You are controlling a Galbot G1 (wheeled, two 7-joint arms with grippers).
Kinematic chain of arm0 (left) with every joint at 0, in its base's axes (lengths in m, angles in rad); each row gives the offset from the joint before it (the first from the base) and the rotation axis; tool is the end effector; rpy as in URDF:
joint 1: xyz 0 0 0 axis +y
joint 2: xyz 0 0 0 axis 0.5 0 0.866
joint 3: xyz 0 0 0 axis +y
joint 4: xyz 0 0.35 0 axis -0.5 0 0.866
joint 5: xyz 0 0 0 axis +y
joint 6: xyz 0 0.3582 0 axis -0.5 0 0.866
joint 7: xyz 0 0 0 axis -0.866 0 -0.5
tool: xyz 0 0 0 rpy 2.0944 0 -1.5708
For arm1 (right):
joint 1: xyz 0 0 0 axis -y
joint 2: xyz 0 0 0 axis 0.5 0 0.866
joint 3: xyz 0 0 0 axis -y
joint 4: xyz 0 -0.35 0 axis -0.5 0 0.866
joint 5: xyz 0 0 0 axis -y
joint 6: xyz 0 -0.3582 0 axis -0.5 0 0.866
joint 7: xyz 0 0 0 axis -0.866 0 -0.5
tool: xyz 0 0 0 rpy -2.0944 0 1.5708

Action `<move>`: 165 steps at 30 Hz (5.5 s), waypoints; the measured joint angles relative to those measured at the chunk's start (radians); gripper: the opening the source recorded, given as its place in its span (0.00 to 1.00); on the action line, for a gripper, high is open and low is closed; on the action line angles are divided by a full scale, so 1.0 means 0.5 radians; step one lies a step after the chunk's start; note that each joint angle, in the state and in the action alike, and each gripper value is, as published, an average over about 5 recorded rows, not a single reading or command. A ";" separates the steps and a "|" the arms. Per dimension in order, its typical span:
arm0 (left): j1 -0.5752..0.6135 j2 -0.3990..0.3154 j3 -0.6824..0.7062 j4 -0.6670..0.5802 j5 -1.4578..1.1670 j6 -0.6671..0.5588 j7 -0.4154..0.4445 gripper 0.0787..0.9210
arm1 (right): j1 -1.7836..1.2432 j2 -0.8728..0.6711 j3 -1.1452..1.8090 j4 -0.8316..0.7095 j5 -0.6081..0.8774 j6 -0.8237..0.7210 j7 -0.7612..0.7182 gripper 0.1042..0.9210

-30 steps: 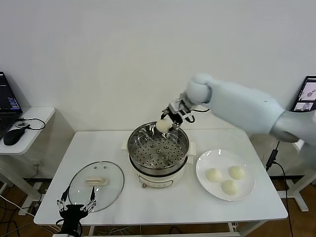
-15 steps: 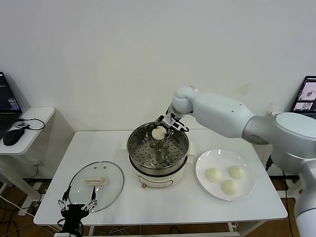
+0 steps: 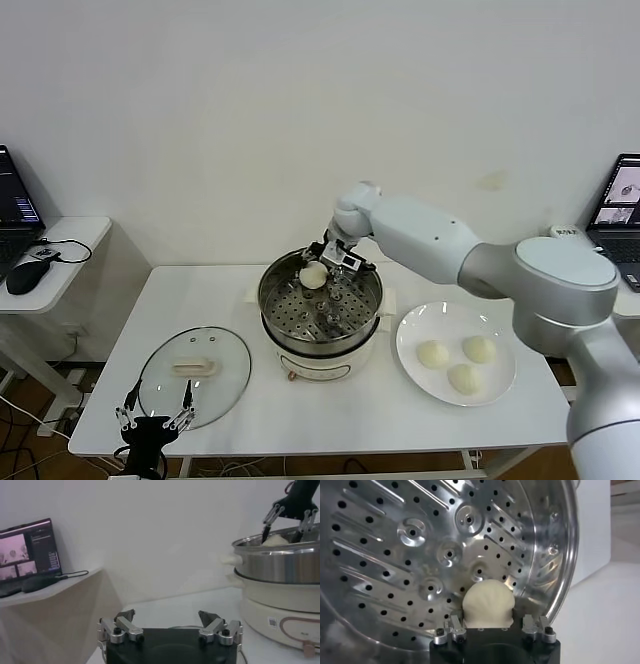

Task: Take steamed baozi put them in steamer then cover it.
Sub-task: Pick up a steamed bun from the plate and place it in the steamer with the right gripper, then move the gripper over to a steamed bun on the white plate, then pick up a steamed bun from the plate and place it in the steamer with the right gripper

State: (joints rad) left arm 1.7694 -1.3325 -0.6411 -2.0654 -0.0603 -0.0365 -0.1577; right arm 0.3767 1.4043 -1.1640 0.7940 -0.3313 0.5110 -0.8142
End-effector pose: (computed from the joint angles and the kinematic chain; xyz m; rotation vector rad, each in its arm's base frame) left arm 0.1251 0.0784 -0.3316 0.1779 -2.9589 -0.3208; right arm 0.6236 0.1506 -0.1224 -1.8416 0.7528 -2.3746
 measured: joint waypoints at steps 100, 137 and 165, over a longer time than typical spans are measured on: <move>-0.018 0.044 -0.061 0.036 0.012 0.023 0.008 0.88 | -0.930 -1.384 0.724 1.107 0.352 -1.644 -0.346 0.59; -0.070 0.089 -0.026 -0.018 0.002 0.037 0.018 0.88 | 0.272 -1.271 0.161 1.450 1.236 -1.906 -0.299 0.60; -0.118 0.081 -0.031 0.005 -0.009 0.033 0.019 0.88 | 0.106 -0.248 0.018 0.852 1.413 -2.128 -0.061 0.60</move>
State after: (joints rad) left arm 1.7104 -1.2918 -0.6564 -2.0628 -0.0647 -0.0200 -0.1483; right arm 0.4296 1.2804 -1.1548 1.2199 0.3751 -0.5531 -0.8446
